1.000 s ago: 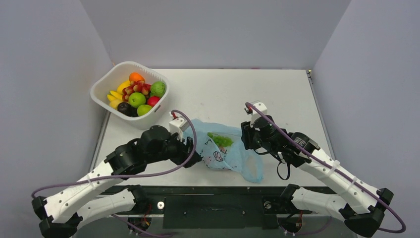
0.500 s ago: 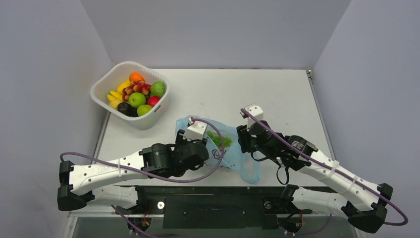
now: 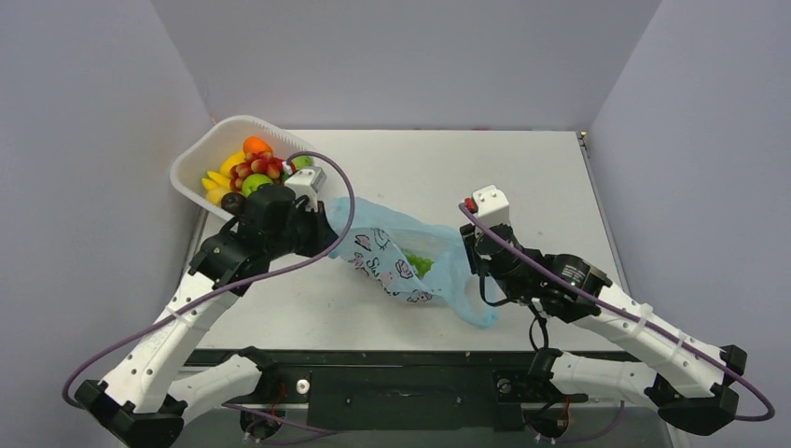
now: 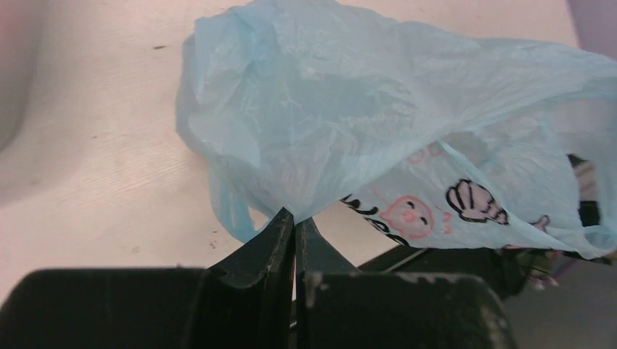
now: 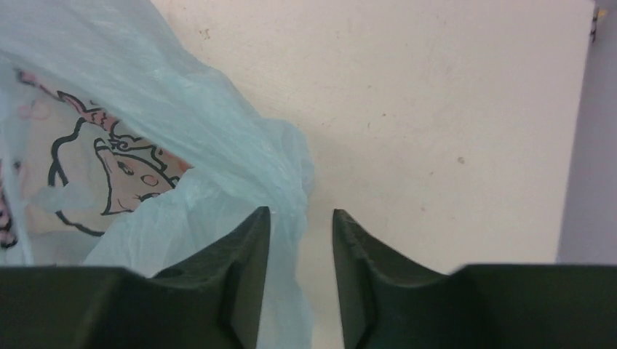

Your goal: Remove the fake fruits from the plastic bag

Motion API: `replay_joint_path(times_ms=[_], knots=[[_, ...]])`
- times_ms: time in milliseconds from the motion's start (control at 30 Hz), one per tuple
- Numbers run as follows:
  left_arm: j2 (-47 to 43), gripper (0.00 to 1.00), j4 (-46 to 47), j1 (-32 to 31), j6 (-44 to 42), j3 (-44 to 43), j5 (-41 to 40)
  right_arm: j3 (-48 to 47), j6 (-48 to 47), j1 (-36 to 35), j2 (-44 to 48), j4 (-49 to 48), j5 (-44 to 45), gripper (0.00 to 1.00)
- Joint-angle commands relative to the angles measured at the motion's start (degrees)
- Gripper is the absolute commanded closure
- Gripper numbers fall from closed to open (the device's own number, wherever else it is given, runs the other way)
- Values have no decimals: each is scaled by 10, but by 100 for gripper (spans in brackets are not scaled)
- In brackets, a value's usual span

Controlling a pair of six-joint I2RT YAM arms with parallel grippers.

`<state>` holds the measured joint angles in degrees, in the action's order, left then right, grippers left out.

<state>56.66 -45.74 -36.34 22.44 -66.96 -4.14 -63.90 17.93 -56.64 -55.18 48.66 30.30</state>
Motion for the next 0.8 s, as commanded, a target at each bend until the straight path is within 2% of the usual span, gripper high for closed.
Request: replay_joint_path(times_ms=[0,33,100,267,400,633,767], knots=[[26,100,85,81,-6,0,342,-88,-36,-58,6,27,24,61],[39,100,104,98,8,6,388,-105,-39,-71,6,23,9,57],[59,100,112,110,19,3,431,-119,-50,-123,3,5,-50,53],[60,100,118,117,27,-4,426,-104,-47,-164,-23,-69,-152,47],[51,100,119,119,29,-11,429,-65,-42,-156,-47,-137,-162,42],[43,100,96,125,21,-40,423,-50,-44,-90,-90,-192,-214,41],[44,100,103,126,26,-48,428,-24,-42,-83,-111,-220,-228,40]])
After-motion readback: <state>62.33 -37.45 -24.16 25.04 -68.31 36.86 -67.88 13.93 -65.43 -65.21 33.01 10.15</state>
